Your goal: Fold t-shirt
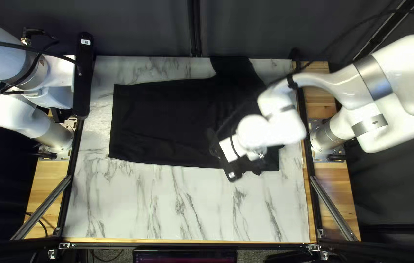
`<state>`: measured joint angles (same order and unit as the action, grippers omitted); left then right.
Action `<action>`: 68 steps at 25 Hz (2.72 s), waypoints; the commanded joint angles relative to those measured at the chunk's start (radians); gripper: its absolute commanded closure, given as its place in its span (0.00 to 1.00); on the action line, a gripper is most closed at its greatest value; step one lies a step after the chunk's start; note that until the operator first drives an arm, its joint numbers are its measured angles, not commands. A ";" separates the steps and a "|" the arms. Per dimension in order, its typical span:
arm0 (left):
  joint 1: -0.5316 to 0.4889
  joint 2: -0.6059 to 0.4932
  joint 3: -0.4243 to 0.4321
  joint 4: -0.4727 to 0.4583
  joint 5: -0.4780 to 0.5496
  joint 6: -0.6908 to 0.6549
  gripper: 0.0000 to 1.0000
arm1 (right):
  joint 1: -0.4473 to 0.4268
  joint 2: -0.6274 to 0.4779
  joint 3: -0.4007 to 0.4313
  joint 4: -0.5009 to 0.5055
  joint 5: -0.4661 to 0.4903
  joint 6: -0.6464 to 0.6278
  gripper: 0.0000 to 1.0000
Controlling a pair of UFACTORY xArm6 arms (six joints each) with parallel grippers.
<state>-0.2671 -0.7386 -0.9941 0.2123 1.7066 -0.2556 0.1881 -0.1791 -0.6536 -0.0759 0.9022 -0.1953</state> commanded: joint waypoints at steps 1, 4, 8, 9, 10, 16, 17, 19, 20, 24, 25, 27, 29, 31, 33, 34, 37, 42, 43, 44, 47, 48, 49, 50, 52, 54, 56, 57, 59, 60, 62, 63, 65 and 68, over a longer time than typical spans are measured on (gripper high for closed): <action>0.000 0.000 0.000 0.000 0.000 0.000 0.00 | 0.015 0.065 0.010 0.021 -0.150 0.077 0.00; 0.000 0.000 0.000 0.000 0.000 0.000 0.00 | 0.025 0.081 0.048 0.013 -0.266 0.116 0.00; 0.000 0.000 0.000 0.000 0.000 0.000 0.00 | 0.038 0.113 0.048 0.003 -0.346 0.126 0.00; 0.000 0.000 0.000 0.000 0.000 0.000 0.00 | 0.034 0.128 0.050 0.009 -0.368 0.115 0.00; 0.000 0.000 0.000 0.000 0.000 0.000 0.00 | 0.030 0.138 0.054 0.016 -0.387 0.103 0.00; 0.000 0.000 0.000 0.000 0.000 0.000 0.00 | -0.006 0.180 0.074 0.005 -0.480 0.102 0.00; 0.000 0.000 0.000 0.000 0.000 0.000 0.00 | -0.014 0.204 0.071 -0.003 -0.511 0.105 0.00; 0.000 0.000 0.000 0.000 0.000 0.000 0.00 | -0.022 0.232 0.070 -0.002 -0.552 0.098 0.00; 0.000 0.000 0.000 0.000 0.000 0.000 0.00 | -0.025 0.246 0.068 0.006 -0.569 0.084 0.00; 0.000 0.000 0.000 0.000 0.000 0.000 0.00 | -0.038 0.282 0.062 0.045 -0.603 0.010 0.00; 0.000 0.000 0.000 0.000 0.000 0.000 0.00 | -0.041 0.286 0.061 0.046 -0.607 -0.009 0.00; 0.000 0.000 0.000 0.000 0.000 0.000 0.00 | -0.055 0.297 0.059 0.024 -0.612 -0.051 0.00; 0.000 0.000 0.000 0.000 0.000 0.000 0.00 | -0.067 0.302 0.057 0.012 -0.611 -0.104 0.00; 0.000 0.000 0.000 0.000 0.000 0.000 0.00 | -0.076 0.295 0.055 -0.009 -0.594 -0.138 0.00; 0.000 0.000 0.000 0.000 0.000 0.000 0.00 | -0.086 0.267 0.053 -0.055 -0.548 -0.159 0.00; 0.000 0.000 0.000 0.000 0.000 0.000 0.00 | -0.088 0.255 0.051 -0.077 -0.526 -0.161 0.00; 0.000 0.000 0.000 0.000 0.000 0.000 0.00 | -0.089 0.231 0.042 -0.137 -0.462 -0.161 0.00; 0.000 0.000 0.000 0.000 0.000 0.000 0.00 | -0.083 0.217 0.011 -0.185 -0.366 -0.156 0.00; 0.000 0.000 0.000 0.000 0.000 0.000 0.00 | -0.078 0.218 0.004 -0.187 -0.356 -0.151 0.00; 0.000 0.000 0.000 0.000 0.000 0.000 0.00 | -0.066 0.223 -0.010 -0.190 -0.341 -0.142 0.00; 0.000 0.000 0.000 0.000 0.000 0.000 0.00 | -0.032 0.247 -0.046 -0.191 -0.325 -0.115 0.00; 0.000 0.000 0.000 0.000 0.000 0.000 0.00 | -0.026 0.250 -0.049 -0.191 -0.326 -0.110 0.00; 0.000 0.000 0.000 0.000 0.000 0.000 0.00 | -0.009 0.261 -0.059 -0.186 -0.329 -0.098 0.00; 0.000 0.000 0.000 0.000 0.000 0.000 0.00 | 0.003 0.266 -0.063 -0.180 -0.330 -0.093 0.00; 0.000 0.000 0.000 0.000 0.000 0.000 0.00 | 0.021 0.263 -0.063 -0.166 -0.327 -0.084 0.00; 0.000 0.000 0.000 0.000 0.000 0.000 0.00 | 0.041 0.248 -0.057 -0.162 -0.307 -0.068 0.00; 0.000 0.000 0.000 0.000 0.000 0.000 0.00 | 0.060 0.219 -0.044 -0.155 -0.284 -0.058 0.00; 0.000 0.000 0.000 0.000 0.000 0.000 0.00 | 0.081 0.193 -0.030 -0.149 -0.265 -0.056 0.00; 0.000 0.000 0.000 0.000 0.000 0.000 0.00 | 0.106 0.172 -0.021 -0.138 -0.242 -0.067 0.00; 0.000 0.000 0.000 0.000 0.000 0.000 0.00 | 0.121 0.170 -0.021 -0.132 -0.231 -0.074 0.00; 0.000 0.000 0.000 0.000 0.000 0.000 0.00 | 0.142 0.179 -0.030 -0.120 -0.214 -0.090 0.00; 0.000 0.000 0.000 0.000 0.000 0.000 0.00 | 0.152 0.188 -0.035 -0.115 -0.209 -0.092 0.00; 0.000 0.000 0.000 0.000 0.000 0.000 0.00 | 0.175 0.205 -0.039 -0.107 -0.202 -0.080 0.11; 0.000 0.000 0.000 0.000 0.000 0.000 0.00 | 0.200 0.231 -0.041 -0.094 -0.208 -0.057 0.33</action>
<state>-0.2671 -0.7386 -0.9941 0.2123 1.7066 -0.2556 0.3703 0.0323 -0.6910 -0.1798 0.6953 -0.2682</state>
